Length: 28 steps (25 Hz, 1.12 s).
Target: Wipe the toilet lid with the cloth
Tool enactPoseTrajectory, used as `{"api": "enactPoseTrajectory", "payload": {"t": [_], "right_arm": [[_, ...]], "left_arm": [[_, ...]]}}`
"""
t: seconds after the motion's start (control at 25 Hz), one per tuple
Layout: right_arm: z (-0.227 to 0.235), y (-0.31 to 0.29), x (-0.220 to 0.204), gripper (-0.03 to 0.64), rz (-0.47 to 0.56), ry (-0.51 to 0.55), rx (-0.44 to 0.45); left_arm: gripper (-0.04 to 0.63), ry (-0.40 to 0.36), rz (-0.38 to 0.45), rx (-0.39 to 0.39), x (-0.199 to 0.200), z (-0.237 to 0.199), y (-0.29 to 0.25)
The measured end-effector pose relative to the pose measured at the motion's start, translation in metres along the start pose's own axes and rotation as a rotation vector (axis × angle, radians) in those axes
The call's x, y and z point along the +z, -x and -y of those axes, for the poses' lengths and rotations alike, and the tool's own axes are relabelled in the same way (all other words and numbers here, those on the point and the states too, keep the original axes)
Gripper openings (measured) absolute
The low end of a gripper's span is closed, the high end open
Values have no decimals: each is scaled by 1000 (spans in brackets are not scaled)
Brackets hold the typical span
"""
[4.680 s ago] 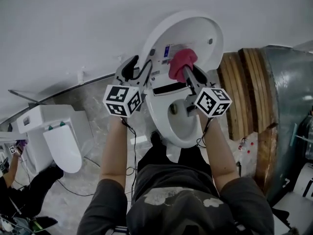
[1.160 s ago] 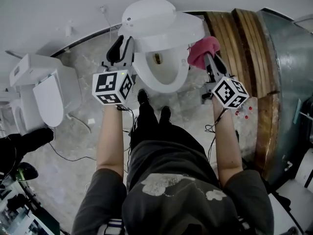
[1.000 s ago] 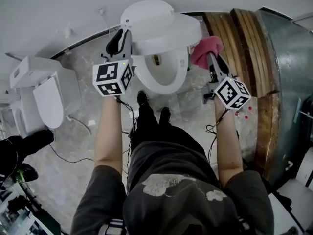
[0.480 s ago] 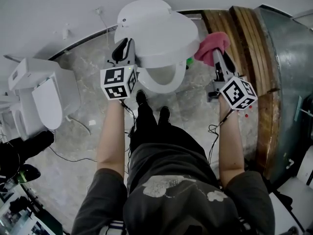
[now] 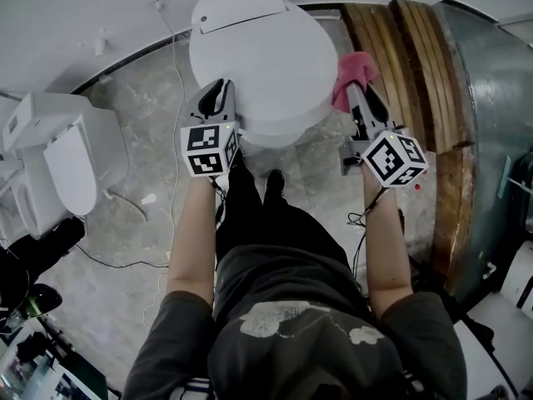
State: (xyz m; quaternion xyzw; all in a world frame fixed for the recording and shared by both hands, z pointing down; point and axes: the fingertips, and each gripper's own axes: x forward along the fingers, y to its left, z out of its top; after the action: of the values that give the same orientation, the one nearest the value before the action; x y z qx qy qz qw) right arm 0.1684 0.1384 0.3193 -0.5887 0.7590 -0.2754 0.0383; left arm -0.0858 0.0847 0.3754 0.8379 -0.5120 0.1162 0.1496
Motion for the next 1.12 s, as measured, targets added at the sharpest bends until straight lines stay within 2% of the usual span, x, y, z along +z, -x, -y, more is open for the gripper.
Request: {"api": "enactPoseTrajectory", "payload": {"t": [0.16, 0.44, 0.76, 1.12], "right_arm": [[1, -9, -36, 77, -54, -3, -7], [31, -9, -88, 77, -126, -40, -47], [59, -26, -160, 77, -235, -67, -67], [91, -42, -223, 77, -336, -79, -99]], "left_arm": [[63, 22, -46, -5, -36, 3, -4], [63, -39, -126, -14, -97, 18, -6], [63, 52, -182, -4, -159, 17, -15], [63, 75, -258, 14, -212, 17, -29]]}}
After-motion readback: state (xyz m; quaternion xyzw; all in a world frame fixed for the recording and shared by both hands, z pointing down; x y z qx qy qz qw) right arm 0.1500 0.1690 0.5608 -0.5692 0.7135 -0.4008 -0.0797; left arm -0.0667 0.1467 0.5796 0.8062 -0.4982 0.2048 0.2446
